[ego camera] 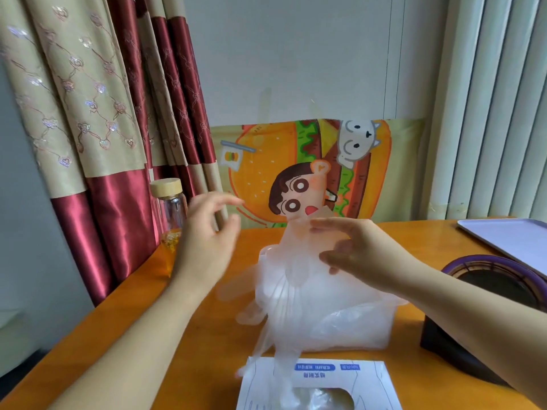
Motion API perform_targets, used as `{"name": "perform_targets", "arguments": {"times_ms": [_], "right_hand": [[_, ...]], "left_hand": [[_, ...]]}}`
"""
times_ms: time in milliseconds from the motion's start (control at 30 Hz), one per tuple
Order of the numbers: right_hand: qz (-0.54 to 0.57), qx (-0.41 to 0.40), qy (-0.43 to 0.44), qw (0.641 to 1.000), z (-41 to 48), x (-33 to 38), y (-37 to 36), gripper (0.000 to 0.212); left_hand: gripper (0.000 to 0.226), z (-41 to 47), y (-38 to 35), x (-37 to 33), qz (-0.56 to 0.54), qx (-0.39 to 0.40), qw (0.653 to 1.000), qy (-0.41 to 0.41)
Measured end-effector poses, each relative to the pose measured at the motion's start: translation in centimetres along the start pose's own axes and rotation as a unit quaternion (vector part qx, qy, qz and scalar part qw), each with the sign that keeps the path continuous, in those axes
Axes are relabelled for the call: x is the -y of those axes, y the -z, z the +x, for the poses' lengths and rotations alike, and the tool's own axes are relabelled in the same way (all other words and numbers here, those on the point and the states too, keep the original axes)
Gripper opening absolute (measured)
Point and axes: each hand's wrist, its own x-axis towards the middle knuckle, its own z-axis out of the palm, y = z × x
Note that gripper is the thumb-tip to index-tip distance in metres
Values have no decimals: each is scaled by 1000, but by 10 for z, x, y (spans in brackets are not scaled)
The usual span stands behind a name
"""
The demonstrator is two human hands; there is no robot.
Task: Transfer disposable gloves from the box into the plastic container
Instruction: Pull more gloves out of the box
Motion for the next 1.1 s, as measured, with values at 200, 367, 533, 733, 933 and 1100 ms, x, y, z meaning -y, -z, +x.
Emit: {"name": "perform_targets", "arguments": {"times_ms": [200, 367, 533, 733, 933, 1100], "right_hand": [[15, 33, 42, 998, 3, 8, 3, 54], [3, 37, 37, 999, 5, 0, 18, 52], [-21, 30, 9, 999, 16, -25, 23, 53], [-60, 38, -56, 996, 32, -62, 18, 54], [-131, 95, -111, 980, 42, -83, 9, 58], [-322, 157, -91, 929, 47, -90, -2, 65]], "left_hand": [[21, -7, -28, -17, 181, 263, 945, -65], [23, 8, -31, -8, 231, 209, 950, -35], [49, 33, -36, 2, 345, 284, 894, 20], [34, 36, -46, -13, 386, 246, 888, -48], [46, 11, -75, -22, 377, 463, 797, -87], [61, 18, -100, 1, 409, 585, 701, 5]]}}
